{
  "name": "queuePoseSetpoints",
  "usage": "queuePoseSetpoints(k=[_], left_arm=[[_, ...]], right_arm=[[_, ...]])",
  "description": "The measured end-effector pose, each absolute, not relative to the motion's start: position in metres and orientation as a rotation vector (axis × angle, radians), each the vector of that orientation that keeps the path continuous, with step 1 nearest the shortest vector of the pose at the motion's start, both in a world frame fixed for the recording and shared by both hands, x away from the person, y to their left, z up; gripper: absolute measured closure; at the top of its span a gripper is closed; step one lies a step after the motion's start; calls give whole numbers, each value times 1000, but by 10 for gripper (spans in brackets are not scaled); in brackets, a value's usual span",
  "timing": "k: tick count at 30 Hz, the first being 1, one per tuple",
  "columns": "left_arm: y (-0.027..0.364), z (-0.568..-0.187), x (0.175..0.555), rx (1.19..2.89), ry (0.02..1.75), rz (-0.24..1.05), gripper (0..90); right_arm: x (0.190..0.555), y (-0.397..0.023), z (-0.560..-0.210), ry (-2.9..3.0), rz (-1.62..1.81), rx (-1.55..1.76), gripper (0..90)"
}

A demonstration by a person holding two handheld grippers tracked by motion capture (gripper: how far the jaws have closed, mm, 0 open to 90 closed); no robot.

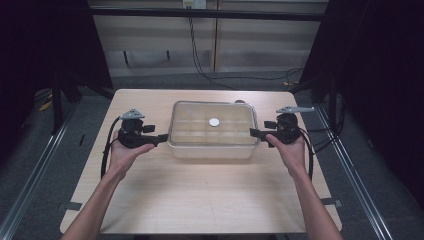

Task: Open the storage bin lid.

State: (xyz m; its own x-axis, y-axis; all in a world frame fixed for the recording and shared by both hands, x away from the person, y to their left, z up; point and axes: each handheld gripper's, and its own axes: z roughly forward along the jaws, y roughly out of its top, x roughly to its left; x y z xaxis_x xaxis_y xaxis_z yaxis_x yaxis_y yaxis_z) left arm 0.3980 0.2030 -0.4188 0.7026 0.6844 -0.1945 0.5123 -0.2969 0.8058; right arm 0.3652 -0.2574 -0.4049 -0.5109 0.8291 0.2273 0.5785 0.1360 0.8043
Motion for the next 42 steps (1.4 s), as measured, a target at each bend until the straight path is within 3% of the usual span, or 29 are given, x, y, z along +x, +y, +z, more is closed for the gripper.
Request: queuePoseSetpoints(k=[11, 18, 22, 42], left_arm=[[196, -423, 407, 1960, 935, 202, 302], [190, -426, 413, 1985, 933, 209, 275], [188, -429, 418, 1994, 938, 196, 271], [171, -448, 429, 2015, 950, 144, 205]], right_arm=[[381, -254, -410, 2179, 1293, 1390, 226], [392, -256, -420, 2191, 1264, 1429, 210], [401, -256, -429, 2216, 1267, 1431, 149], [429, -241, -455, 2224, 1250, 1561, 115]])
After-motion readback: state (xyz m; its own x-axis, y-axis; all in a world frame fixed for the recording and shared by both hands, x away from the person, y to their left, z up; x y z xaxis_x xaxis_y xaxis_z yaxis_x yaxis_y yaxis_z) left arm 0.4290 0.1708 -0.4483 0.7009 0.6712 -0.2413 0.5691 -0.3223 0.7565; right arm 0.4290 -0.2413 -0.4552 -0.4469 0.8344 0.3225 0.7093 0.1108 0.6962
